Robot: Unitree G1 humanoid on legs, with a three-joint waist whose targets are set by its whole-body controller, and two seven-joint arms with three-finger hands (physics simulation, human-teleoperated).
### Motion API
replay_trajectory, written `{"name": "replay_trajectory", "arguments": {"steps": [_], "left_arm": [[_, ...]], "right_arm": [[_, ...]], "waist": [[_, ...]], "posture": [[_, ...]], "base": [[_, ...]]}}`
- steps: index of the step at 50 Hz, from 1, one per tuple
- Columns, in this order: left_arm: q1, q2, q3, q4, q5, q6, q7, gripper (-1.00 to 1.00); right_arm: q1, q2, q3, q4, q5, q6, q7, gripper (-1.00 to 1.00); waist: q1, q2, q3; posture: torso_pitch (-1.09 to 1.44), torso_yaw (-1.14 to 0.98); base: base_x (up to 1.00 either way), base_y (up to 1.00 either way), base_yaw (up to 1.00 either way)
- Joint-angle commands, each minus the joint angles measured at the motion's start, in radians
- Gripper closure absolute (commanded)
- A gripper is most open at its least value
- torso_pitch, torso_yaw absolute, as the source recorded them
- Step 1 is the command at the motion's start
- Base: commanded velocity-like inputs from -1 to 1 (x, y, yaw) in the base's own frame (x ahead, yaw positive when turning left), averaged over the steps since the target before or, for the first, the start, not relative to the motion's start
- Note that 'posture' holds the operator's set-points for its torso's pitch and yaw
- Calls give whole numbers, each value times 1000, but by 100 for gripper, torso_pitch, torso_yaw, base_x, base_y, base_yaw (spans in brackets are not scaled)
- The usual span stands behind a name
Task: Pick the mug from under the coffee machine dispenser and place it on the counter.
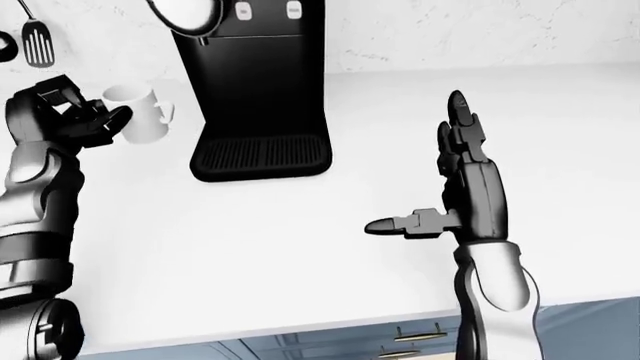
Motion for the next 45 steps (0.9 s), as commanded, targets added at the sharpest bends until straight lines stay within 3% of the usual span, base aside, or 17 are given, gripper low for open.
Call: {"name": "replay_trajectory", "arguments": {"steps": [1,6,20,45], "left_arm": [[-76,19,3,31,2,-136,-16,100],[-143,19,-15,219,23,-246,-23,100],[-184,32,-19,449,63,-428,42,100],[-165,-6,-9,559,111,-499,124,100]], "right_arm": [[-19,-8,-3,-32,-1,-30,-1,-100],[-17,-6,-3,-28,-4,-35,1,-100],[-23,-10,-7,-34,-3,-27,3,-100],[-10,-2,0,-30,-14,-43,10,-100]], "waist": [[-2,6,-28],[-3,3,-33],[-13,7,-33],[-13,10,-31]], "posture": [[0,0],[0,0],[0,0],[0,0]], "base": [[0,0,0],[0,0,0],[0,0,0],[0,0,0]]}}
